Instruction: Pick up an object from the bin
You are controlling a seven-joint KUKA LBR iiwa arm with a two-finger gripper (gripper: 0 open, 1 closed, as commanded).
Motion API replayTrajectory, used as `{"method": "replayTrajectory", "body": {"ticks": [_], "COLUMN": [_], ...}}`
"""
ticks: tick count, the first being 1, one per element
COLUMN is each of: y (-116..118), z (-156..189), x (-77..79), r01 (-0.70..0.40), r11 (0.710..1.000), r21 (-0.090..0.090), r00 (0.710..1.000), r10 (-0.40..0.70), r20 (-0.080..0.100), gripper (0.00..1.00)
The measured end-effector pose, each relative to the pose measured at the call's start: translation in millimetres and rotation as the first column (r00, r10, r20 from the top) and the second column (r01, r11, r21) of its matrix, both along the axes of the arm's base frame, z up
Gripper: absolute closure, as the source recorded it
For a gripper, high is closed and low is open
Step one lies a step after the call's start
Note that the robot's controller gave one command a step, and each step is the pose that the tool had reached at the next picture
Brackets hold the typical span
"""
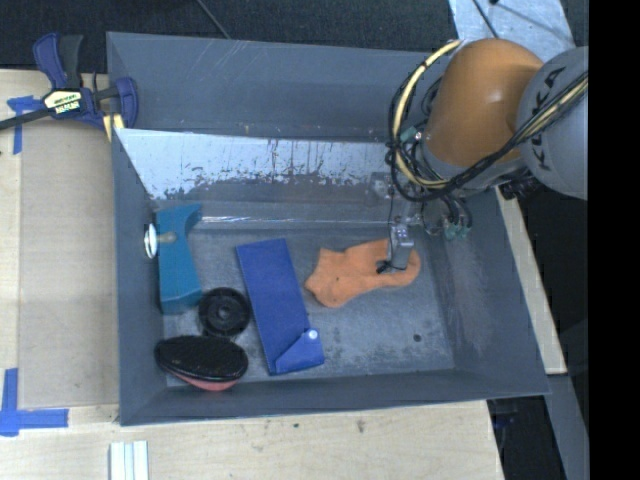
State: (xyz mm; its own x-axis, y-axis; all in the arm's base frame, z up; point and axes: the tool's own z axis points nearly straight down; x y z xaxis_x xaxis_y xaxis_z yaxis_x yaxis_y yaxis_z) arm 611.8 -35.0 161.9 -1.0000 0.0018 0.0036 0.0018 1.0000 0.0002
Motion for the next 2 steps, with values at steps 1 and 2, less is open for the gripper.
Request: {"method": "replayTrajectory", "body": {"ticks": [1,2], "y": [0.0,13.4], "z": [5.1,-68.1], "x": [1.2,-10.2], "r01": [-0.001,-0.072], "r11": [1.0,0.997], "r21": [0.0,-0.001], "r00": [1.0,0.997], "r10": [0.001,0.073], "r20": [0.007,0.011], "gripper": [0.0,0.0]}}
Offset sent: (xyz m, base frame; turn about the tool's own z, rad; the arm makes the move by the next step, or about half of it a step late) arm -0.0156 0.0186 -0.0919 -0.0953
